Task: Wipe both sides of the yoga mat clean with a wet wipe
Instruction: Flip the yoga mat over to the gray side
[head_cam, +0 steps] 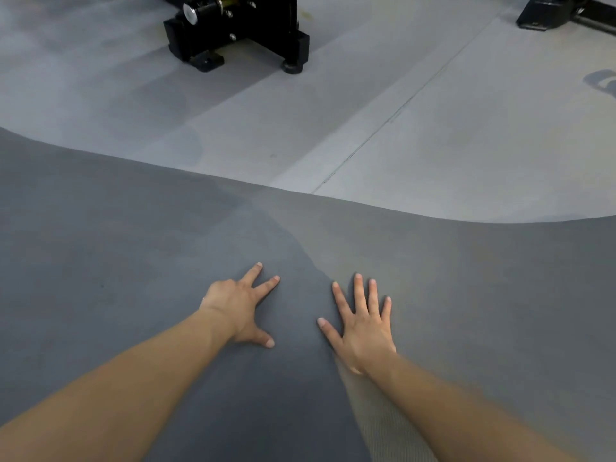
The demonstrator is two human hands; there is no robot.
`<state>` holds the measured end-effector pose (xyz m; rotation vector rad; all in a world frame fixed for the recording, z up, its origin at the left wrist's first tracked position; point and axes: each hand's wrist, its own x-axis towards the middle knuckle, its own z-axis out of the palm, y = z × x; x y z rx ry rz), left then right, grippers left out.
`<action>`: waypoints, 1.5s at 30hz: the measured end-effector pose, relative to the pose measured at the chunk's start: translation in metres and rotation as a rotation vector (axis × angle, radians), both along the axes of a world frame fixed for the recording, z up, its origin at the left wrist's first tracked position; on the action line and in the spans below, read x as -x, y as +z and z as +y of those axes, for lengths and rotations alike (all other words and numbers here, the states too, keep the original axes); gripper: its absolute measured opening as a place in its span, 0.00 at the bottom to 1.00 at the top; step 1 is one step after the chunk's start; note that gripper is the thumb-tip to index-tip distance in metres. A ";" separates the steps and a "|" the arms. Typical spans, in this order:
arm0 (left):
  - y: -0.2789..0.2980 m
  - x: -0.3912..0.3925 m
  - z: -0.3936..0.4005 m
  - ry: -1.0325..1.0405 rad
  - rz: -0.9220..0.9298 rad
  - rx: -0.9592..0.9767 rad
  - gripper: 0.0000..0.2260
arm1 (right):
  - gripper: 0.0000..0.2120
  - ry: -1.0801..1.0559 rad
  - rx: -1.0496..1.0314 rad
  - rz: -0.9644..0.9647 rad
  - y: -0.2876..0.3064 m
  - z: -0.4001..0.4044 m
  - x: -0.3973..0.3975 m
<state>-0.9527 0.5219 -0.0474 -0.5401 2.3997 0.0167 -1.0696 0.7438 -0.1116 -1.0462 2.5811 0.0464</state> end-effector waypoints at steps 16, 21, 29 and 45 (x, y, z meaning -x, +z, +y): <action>-0.004 0.014 -0.025 0.037 0.002 0.099 0.56 | 0.39 -0.083 -0.094 0.022 0.015 -0.053 0.035; -0.007 0.013 -0.028 0.029 0.010 0.094 0.56 | 0.38 -0.211 -0.020 -0.028 -0.001 -0.029 -0.001; -0.018 0.006 -0.034 0.045 0.061 0.066 0.55 | 0.36 -0.081 0.075 0.014 -0.008 -0.034 0.028; -0.001 0.027 -0.031 0.120 -0.038 0.125 0.56 | 0.38 0.031 -0.171 -0.058 0.027 -0.050 0.063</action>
